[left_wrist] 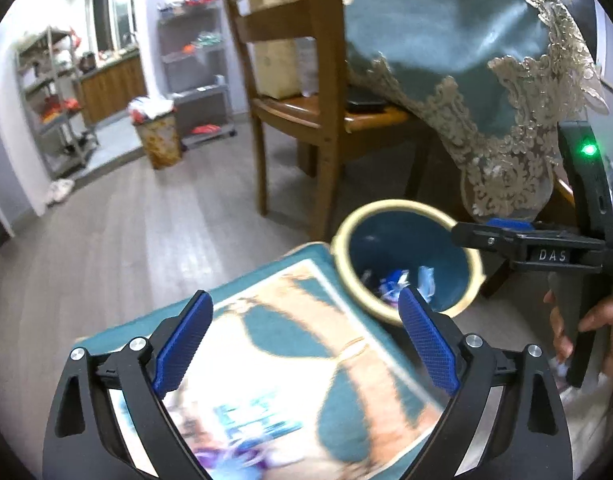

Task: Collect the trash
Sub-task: 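Move both tools back over the cushion, then grasp the blue glove with the left tool while the right tool grasps the second blue mask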

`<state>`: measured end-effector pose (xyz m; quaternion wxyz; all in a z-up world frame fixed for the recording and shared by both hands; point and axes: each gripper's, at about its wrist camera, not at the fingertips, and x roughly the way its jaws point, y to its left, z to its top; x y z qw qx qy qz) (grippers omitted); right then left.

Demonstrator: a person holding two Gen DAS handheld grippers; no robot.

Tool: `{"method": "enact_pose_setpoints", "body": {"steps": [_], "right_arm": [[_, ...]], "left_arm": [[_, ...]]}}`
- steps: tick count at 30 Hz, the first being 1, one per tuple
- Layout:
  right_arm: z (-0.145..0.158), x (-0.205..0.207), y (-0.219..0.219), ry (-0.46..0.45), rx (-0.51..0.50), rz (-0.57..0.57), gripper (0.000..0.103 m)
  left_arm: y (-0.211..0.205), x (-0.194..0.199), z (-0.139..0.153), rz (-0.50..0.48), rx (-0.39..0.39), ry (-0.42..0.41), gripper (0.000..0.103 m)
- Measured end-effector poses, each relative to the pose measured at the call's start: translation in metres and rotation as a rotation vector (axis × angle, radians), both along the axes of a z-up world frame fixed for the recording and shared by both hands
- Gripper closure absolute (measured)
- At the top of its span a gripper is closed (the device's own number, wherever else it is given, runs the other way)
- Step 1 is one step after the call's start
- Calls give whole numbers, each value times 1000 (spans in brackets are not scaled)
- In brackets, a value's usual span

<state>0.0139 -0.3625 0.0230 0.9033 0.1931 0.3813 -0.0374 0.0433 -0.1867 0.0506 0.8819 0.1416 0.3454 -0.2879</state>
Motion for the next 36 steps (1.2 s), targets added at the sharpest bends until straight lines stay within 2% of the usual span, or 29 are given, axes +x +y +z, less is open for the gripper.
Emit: {"method": "enact_pose_setpoints", "body": {"steps": [3, 6, 9, 15, 22, 26, 30, 36], "right_arm": [[1, 1, 19, -1, -14, 37, 6], [-2, 7, 41, 9, -47, 78, 6], [-5, 12, 62, 23, -62, 110, 6], [-11, 22, 100, 29, -66, 169, 6], [-33, 31, 153, 81, -108, 263, 6], [-52, 28, 188, 121, -150, 335, 6], [-70, 25, 211, 158, -159, 382, 6], [-99, 18, 248, 206, -223, 489, 6]], "left_arm": [[35, -3, 11, 37, 3, -15, 9], [76, -1, 17, 116, -41, -12, 8], [105, 4, 17, 178, -77, 9, 8], [165, 10, 11, 275, -78, 9, 8], [230, 24, -13, 396, -6, 20, 8], [262, 33, -40, 470, 21, 50, 8], [274, 40, -65, 511, 40, 89, 8], [271, 50, -95, 515, 38, 178, 8]]}}
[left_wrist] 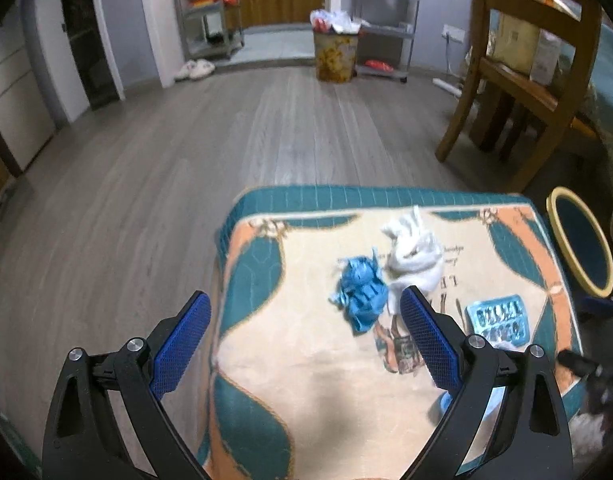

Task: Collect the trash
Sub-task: 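Grasp the blue glove with the left tool while the right tool grasps the second blue mask, then carry the glove and mask over the bin and open both tools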

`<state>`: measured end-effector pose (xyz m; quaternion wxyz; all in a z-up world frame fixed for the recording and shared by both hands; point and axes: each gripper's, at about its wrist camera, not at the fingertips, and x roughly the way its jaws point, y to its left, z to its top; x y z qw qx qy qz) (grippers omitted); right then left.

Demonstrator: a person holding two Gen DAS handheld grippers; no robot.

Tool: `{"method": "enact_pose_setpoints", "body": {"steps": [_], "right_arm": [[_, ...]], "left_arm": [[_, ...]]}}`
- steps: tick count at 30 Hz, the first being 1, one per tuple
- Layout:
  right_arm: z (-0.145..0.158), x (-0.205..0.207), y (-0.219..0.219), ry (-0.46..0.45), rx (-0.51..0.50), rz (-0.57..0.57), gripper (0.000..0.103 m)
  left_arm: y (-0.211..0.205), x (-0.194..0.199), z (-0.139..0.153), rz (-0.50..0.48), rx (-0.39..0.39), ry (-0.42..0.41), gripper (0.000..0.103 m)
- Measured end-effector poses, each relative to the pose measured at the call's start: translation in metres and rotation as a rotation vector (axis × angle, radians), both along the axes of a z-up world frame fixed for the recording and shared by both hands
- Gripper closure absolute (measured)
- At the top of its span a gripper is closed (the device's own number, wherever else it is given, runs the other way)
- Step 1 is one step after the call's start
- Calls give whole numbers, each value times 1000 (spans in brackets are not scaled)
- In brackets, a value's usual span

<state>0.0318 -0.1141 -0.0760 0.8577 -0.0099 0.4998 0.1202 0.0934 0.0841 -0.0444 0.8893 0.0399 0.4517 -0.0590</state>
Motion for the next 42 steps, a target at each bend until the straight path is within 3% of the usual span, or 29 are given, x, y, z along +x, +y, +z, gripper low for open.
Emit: {"method": "enact_pose_setpoints", "body": {"steps": [7, 12, 14, 21, 25, 27, 28, 31, 33, 38, 42], "right_arm": [[-26, -17, 38, 32, -10, 109, 6], [-40, -14, 54, 58, -19, 148, 24], [-45, -11, 56, 68, -31, 161, 38], [-48, -6, 51, 69, -26, 169, 58], [-45, -6, 47, 61, -4, 181, 76], [-43, -6, 46, 58, 10, 190, 84], [-42, -6, 46, 63, 30, 201, 92], [-40, -9, 48, 61, 40, 219, 95], [-39, -10, 49, 59, 49, 231, 96], [-29, -13, 51, 37, 65, 244, 98], [-15, -14, 47, 10, 79, 227, 99]], "left_arm": [[-13, 8, -31, -13, 36, 75, 8], [-17, 16, -52, -10, 81, 103, 8], [-16, 20, -60, -5, 59, 116, 8], [-32, 33, -81, -29, 42, 145, 9], [-41, 39, -86, -34, 15, 150, 11], [-47, 41, -88, -50, 12, 153, 23], [-50, 41, -89, -61, 11, 157, 27], [-58, 40, -93, -95, 25, 177, 46], [-62, 38, -95, -122, 52, 189, 72], [-64, 32, -90, -139, 85, 189, 79], [-59, 23, -70, -123, 80, 151, 80]]}}
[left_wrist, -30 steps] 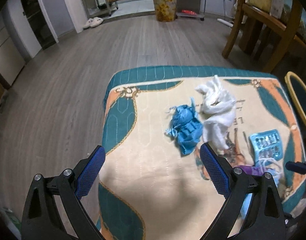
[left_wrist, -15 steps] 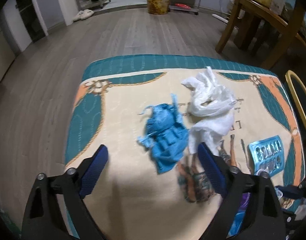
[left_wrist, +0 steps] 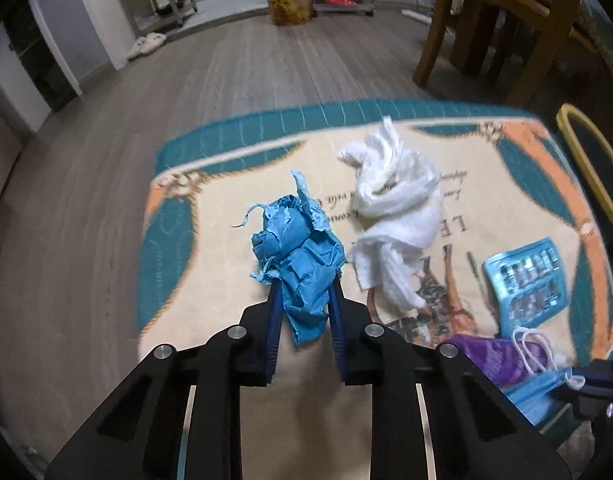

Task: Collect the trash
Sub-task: 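Carry the glove and mask over the bin and open both tools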

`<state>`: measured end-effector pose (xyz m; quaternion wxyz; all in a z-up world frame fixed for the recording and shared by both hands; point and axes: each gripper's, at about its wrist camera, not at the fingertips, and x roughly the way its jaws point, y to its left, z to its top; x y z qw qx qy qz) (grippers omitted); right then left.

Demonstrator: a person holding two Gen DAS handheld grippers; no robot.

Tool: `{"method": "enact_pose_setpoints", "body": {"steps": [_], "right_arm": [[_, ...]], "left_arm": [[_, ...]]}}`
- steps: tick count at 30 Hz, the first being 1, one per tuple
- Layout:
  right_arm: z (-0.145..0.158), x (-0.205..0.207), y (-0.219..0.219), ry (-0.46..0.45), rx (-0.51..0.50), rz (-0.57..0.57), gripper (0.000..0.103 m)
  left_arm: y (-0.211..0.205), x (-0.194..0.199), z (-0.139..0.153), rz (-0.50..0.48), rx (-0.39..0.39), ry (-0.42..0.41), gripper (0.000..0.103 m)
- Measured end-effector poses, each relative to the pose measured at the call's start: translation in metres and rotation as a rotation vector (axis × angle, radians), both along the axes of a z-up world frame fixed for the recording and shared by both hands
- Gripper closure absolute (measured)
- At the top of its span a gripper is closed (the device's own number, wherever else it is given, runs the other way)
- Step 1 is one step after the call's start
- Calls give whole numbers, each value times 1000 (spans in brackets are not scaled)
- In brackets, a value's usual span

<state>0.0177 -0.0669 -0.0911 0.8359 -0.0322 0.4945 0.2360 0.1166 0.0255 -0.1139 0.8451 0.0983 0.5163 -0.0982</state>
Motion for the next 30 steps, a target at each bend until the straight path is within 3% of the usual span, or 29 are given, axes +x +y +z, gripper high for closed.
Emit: {"method": "enact_pose_setpoints", "body": {"steps": [7, 17, 21, 24, 30], "right_arm": [[38, -4, -18, -62, 17, -71, 99], [129, 5, -83, -222, -26, -201, 99], [150, 7, -130, -264, -16, -303, 99], [147, 5, -170, -259, 36, -405, 99], [136, 4, -229, -231, 78, -529, 99]], "left_arm": [[5, -24, 59, 27, -110, -90, 80], [-43, -46, 162, -146, -79, -276, 80], [-74, -52, 169, -227, -42, -303, 80], [-95, -48, 162, -246, -93, -275, 80], [-147, -43, 148, -325, -124, -238, 80]]}}
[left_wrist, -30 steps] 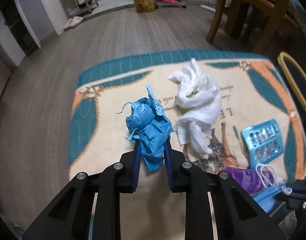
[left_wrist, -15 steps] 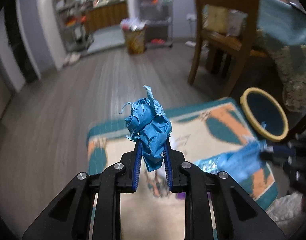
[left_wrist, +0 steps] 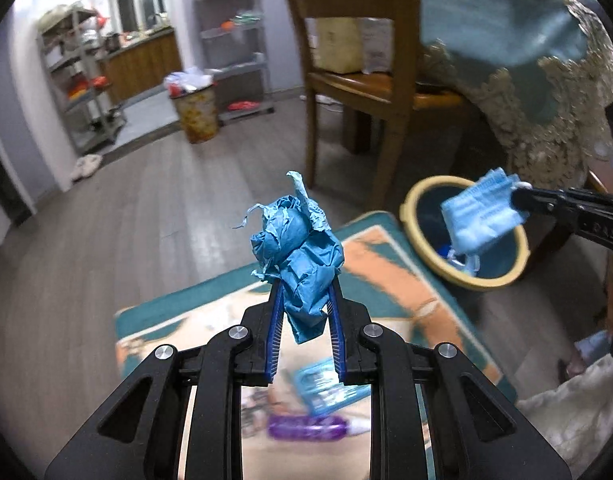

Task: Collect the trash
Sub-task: 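Carry the glove and mask over the bin and open both tools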

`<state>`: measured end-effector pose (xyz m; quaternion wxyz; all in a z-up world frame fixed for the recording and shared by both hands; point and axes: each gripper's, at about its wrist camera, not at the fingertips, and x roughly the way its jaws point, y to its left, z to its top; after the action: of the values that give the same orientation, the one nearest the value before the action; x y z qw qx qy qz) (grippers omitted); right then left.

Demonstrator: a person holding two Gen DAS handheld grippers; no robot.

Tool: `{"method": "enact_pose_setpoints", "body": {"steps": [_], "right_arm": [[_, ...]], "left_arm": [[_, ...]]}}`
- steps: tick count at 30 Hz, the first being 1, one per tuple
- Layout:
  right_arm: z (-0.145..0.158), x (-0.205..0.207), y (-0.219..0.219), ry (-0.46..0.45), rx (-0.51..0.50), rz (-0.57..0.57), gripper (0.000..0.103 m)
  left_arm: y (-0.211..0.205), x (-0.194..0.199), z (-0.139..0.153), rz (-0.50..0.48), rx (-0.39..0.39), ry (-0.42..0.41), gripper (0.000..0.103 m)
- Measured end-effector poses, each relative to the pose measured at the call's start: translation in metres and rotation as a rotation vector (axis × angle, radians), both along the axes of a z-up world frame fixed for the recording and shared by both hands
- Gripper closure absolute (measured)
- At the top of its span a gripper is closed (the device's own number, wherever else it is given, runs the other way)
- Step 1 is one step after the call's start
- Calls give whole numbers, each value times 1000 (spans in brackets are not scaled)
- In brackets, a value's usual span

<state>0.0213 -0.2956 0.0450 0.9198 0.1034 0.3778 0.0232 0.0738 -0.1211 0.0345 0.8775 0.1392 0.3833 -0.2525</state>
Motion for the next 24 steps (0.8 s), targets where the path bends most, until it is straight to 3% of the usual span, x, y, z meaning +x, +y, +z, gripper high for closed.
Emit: {"method": "enact_pose_setpoints", "body": {"steps": [12, 24], "right_arm": [[-27, 3, -72, 68, -3, -96, 99], [-49, -16, -122, 113, 13, -163, 99]], "left_arm": [[-97, 5, -35, -133, 33, 48, 80], [-159, 4, -64, -205, 65, 87, 80]]}}
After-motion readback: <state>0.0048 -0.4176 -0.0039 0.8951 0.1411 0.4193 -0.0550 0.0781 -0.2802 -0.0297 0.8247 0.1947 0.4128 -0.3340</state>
